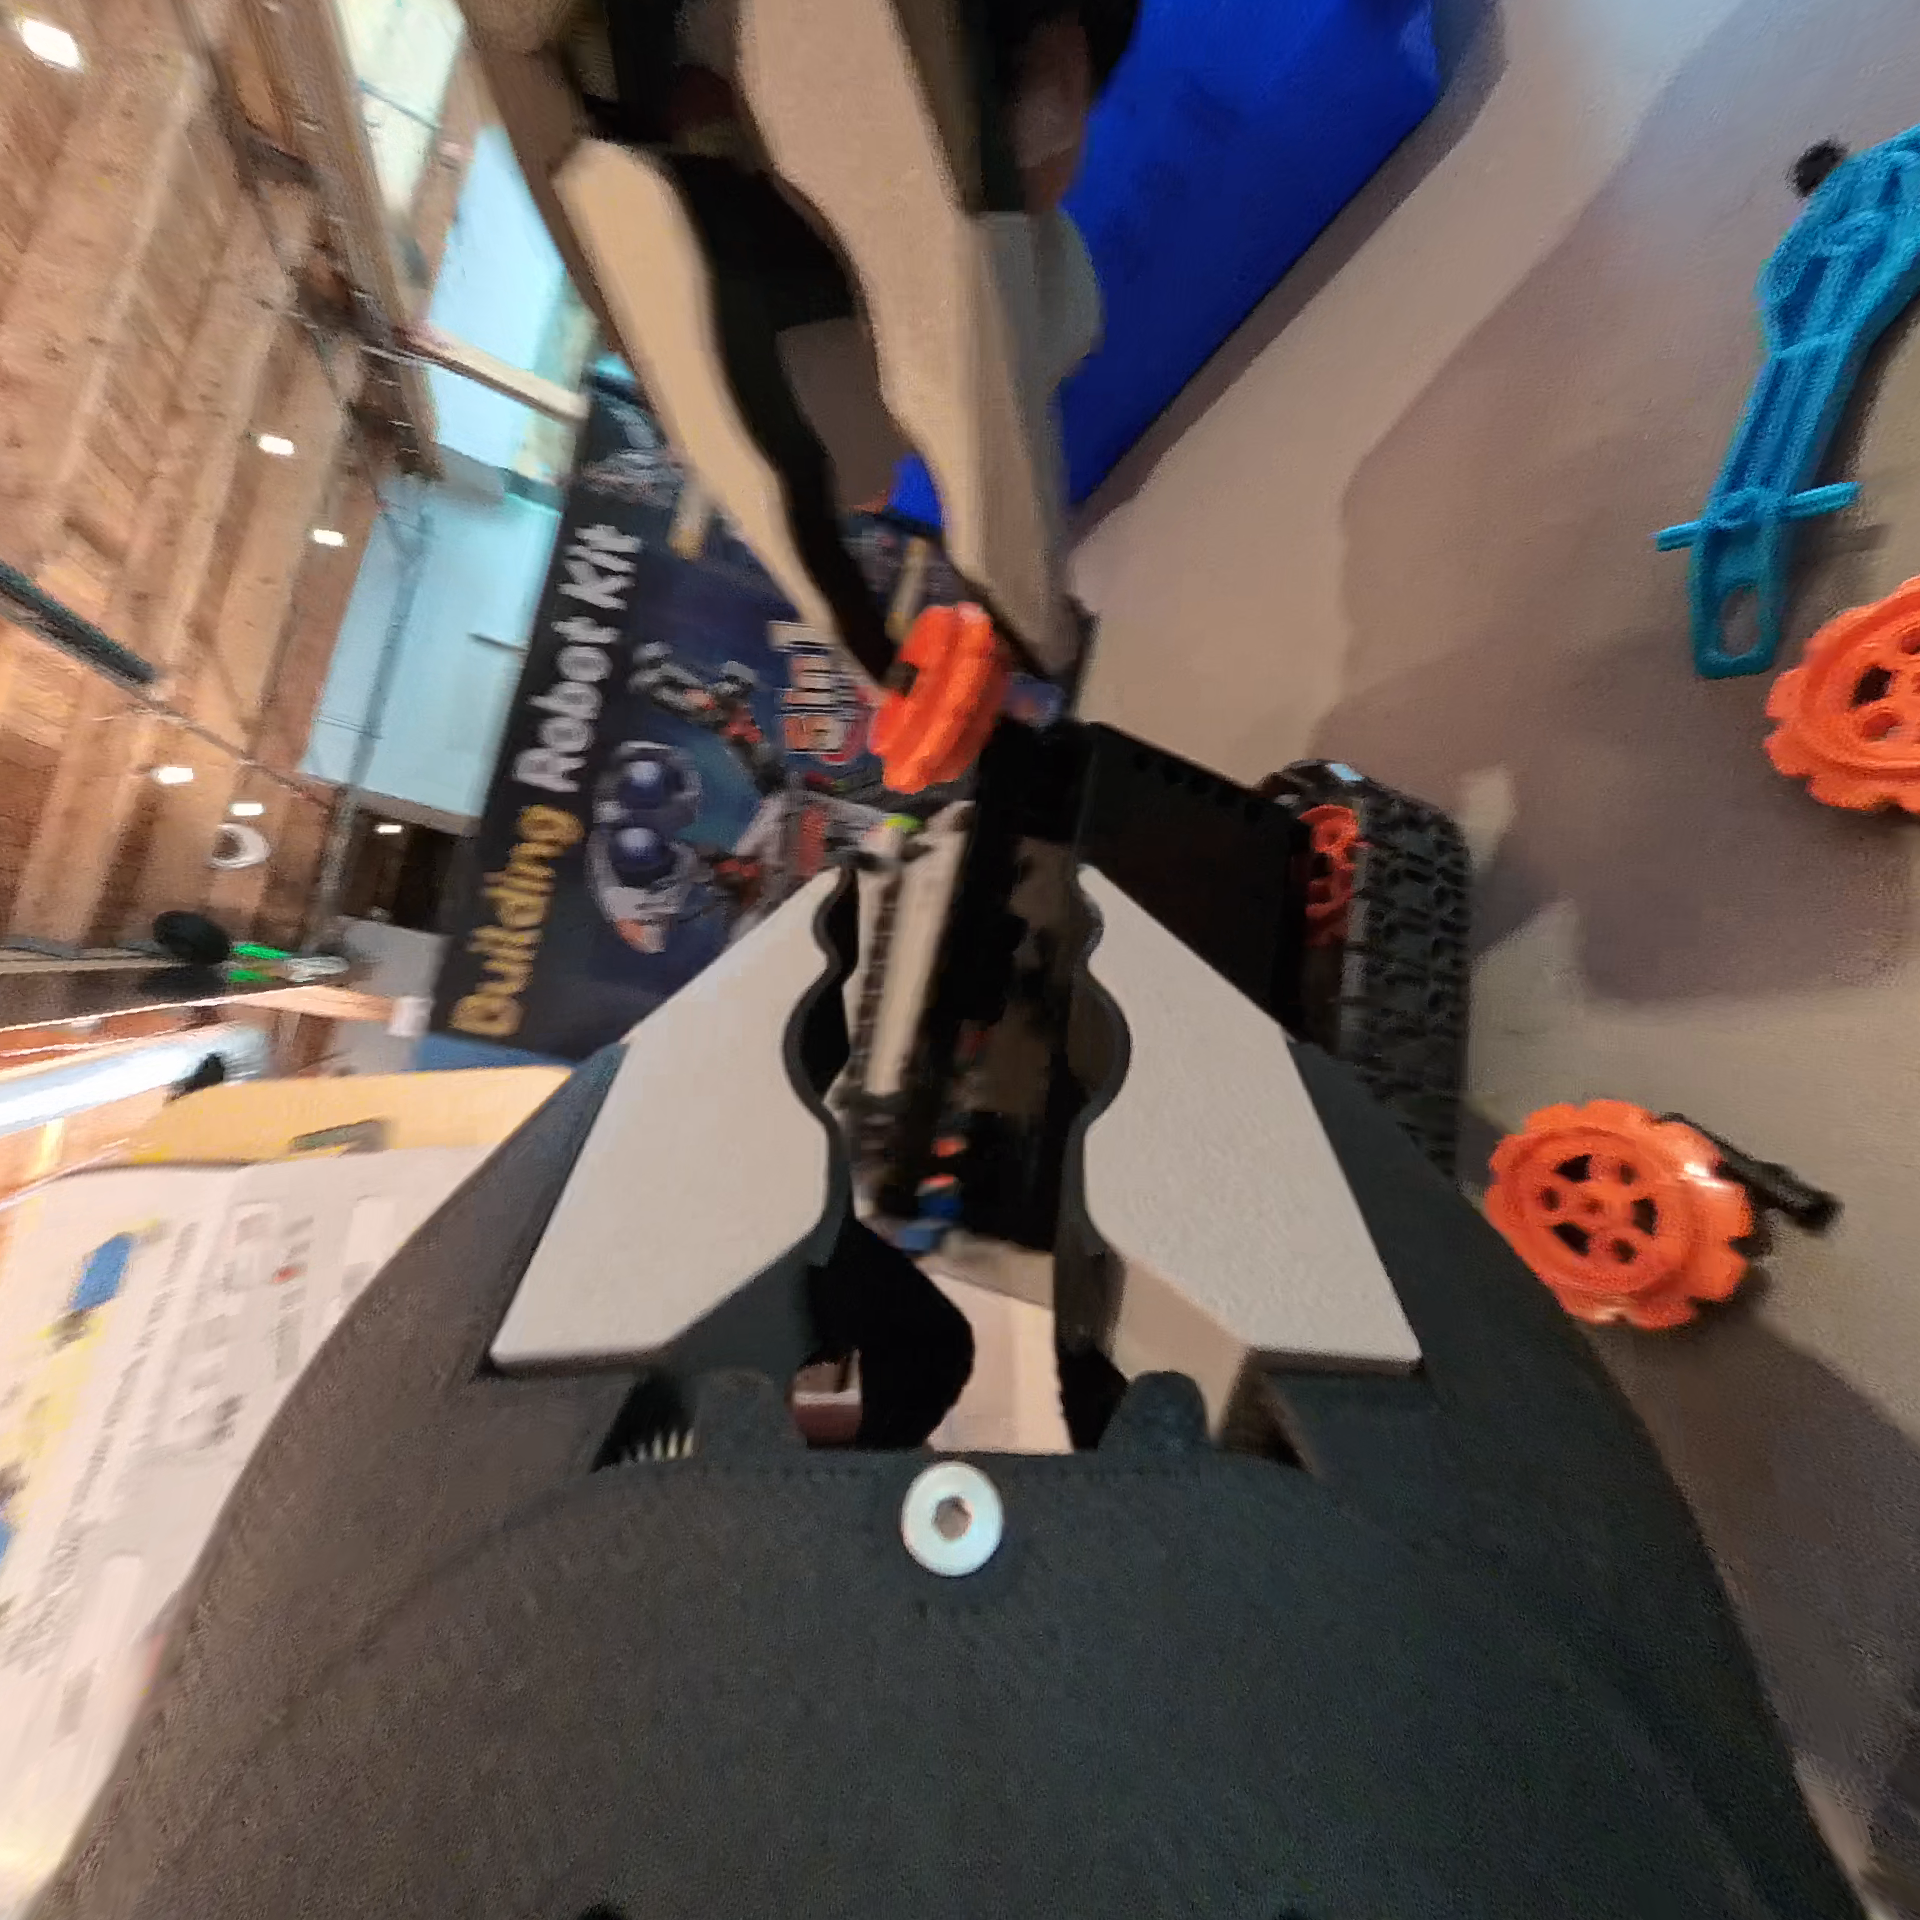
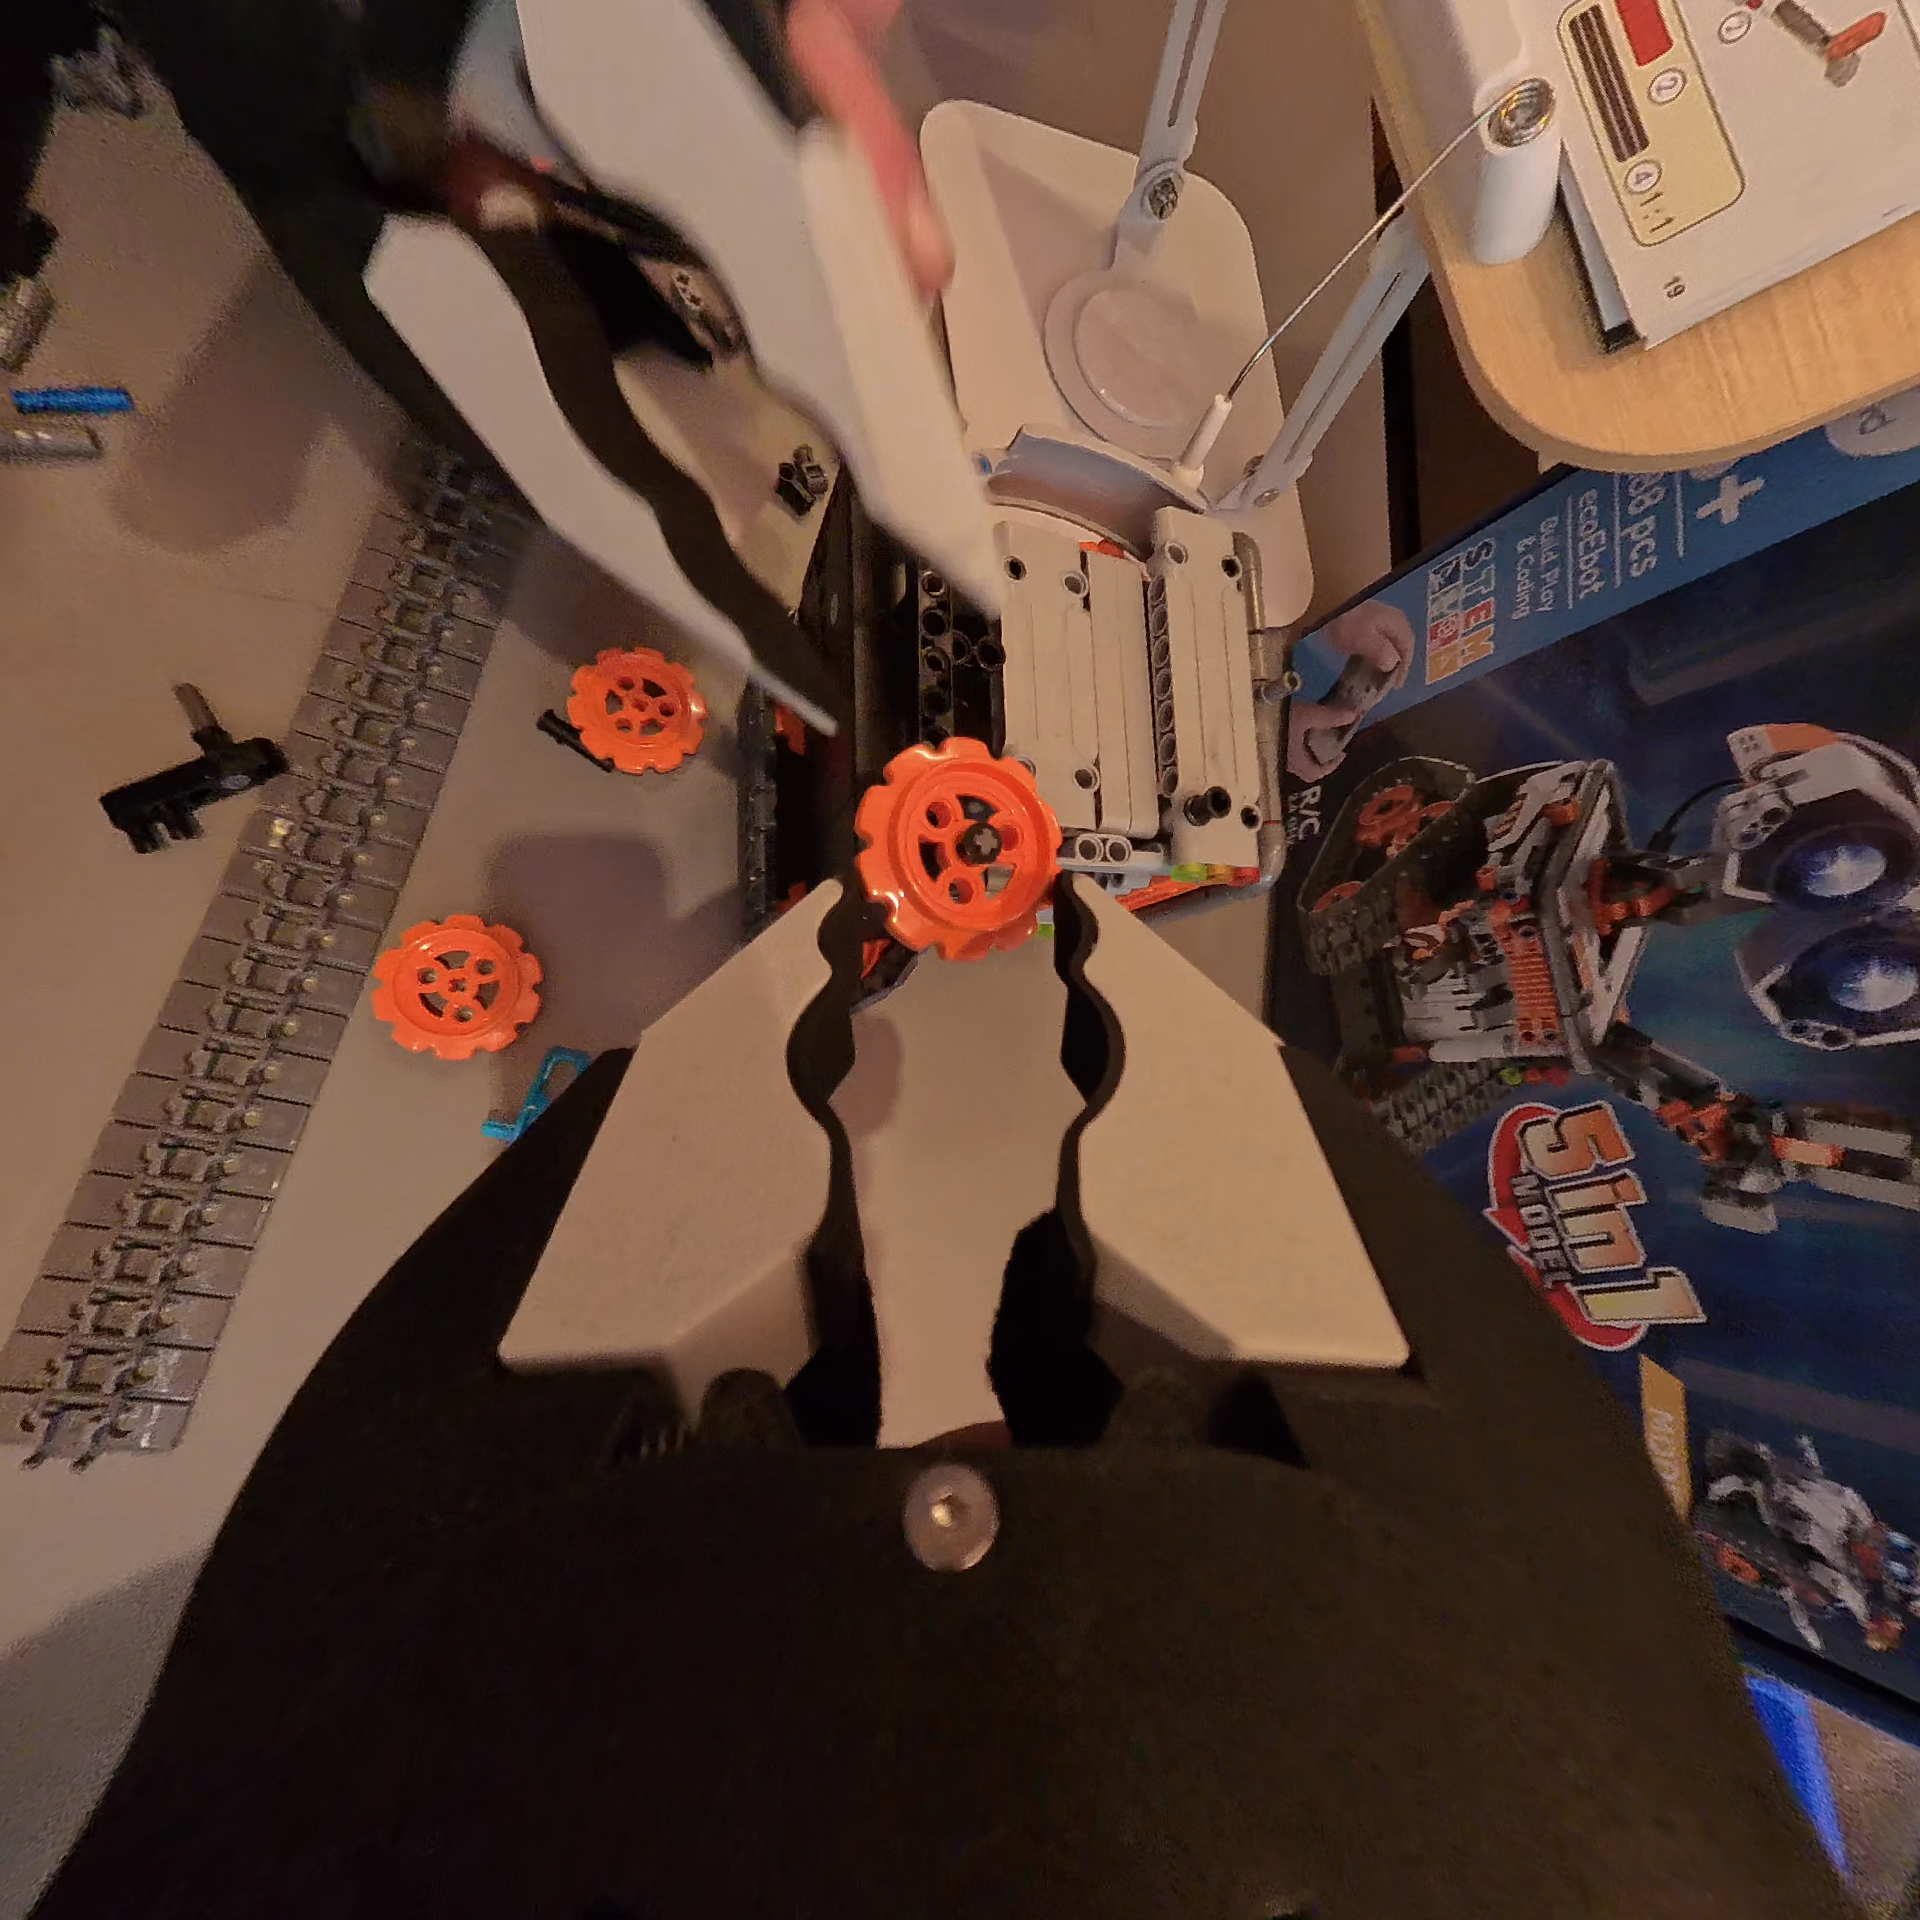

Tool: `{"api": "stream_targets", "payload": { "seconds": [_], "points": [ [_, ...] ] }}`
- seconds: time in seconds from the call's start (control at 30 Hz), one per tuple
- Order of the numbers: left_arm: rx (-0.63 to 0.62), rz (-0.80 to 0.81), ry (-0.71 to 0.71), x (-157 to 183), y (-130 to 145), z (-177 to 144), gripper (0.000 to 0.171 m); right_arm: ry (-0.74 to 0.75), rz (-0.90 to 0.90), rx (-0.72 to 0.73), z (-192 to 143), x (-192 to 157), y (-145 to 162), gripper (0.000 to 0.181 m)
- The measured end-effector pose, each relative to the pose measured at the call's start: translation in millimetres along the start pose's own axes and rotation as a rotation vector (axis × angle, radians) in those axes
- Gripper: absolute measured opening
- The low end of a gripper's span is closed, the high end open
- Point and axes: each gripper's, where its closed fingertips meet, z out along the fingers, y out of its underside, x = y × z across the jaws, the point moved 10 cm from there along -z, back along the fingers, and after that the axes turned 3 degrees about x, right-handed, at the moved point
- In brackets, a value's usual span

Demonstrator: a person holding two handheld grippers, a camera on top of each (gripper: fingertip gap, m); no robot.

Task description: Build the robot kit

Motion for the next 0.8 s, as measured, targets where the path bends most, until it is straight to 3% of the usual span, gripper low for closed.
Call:
{"api": "stream_targets", "payload": {
  "seconds": [0.07,0.13,0.27,0.4,0.53,0.6,0.8],
  "points": [
    [0.056,-0.076,-0.043,-20,-3,-22,0.038,0.000,-0.015,0.009,0,-2,-3,0.040],
    [0.013,-0.152,-0.071,-37,11,-41,0.040,0.013,-0.020,0.041,-8,-2,-8,0.040],
    [-0.038,-0.169,0.000,-27,41,-57,0.038,0.100,-0.072,0.077,-17,-8,-30,0.033],
    [-0.043,-0.155,0.039,-9,47,-46,0.036,0.131,-0.122,0.011,18,-19,-53,0.029],
    [-0.011,-0.233,0.049,-9,53,-41,0.037,0.097,-0.146,-0.075,45,-15,-57,0.020],
    [-0.009,-0.250,0.061,-6,54,-39,0.028,0.076,-0.163,-0.120,53,-9,-59,0.016],
    [0.001,-0.386,0.065,4,59,-29,0.026,-0.009,-0.181,-0.157,62,4,-74,0.014]
  ]
}}
